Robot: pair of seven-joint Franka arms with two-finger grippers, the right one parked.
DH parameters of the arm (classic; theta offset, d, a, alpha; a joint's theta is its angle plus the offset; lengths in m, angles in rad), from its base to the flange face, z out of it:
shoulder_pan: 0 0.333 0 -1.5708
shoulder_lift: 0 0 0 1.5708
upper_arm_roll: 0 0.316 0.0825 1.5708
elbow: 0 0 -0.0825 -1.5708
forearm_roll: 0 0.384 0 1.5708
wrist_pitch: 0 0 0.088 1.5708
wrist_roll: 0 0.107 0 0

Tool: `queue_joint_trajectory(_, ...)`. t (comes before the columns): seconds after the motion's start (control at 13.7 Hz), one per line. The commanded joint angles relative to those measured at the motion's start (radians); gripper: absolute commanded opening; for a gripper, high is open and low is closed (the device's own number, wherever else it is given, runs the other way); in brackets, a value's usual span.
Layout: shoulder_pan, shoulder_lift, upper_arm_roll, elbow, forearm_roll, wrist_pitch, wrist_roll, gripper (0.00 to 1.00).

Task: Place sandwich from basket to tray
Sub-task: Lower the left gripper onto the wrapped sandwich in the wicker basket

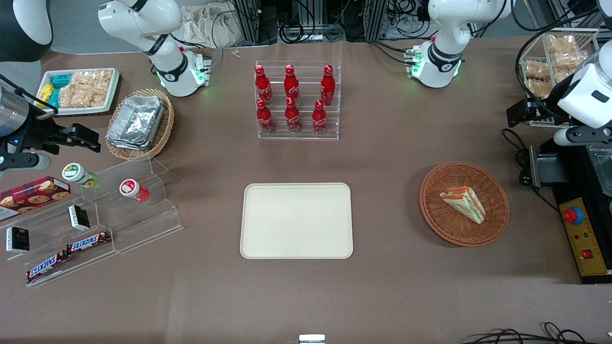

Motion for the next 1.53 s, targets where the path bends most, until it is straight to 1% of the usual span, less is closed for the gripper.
queue_joint_trajectory(0.0,-0.018,0.032,0.008,0.035,0.009,-0.012,-0.002,1.00)
queue_joint_trajectory(0.15,-0.017,0.049,0.011,0.053,0.010,-0.011,-0.008,1.00)
queue_joint_trajectory(0.36,-0.009,0.085,0.013,0.041,0.010,0.004,-0.149,1.00)
queue_joint_trajectory(0.51,-0.006,0.130,0.013,0.020,0.004,0.026,-0.238,1.00)
queue_joint_trajectory(0.66,0.000,0.144,0.014,-0.064,0.007,0.139,-0.348,1.00)
queue_joint_trajectory(0.8,0.003,0.141,0.014,-0.164,0.009,0.254,-0.514,1.00)
queue_joint_trajectory(1.09,0.017,0.158,0.016,-0.360,0.010,0.504,-0.651,1.00)
queue_joint_trajectory(1.24,0.019,0.189,0.016,-0.420,0.009,0.612,-0.704,1.00)
queue_joint_trajectory(1.46,0.025,0.273,0.016,-0.443,0.010,0.721,-0.787,1.00)
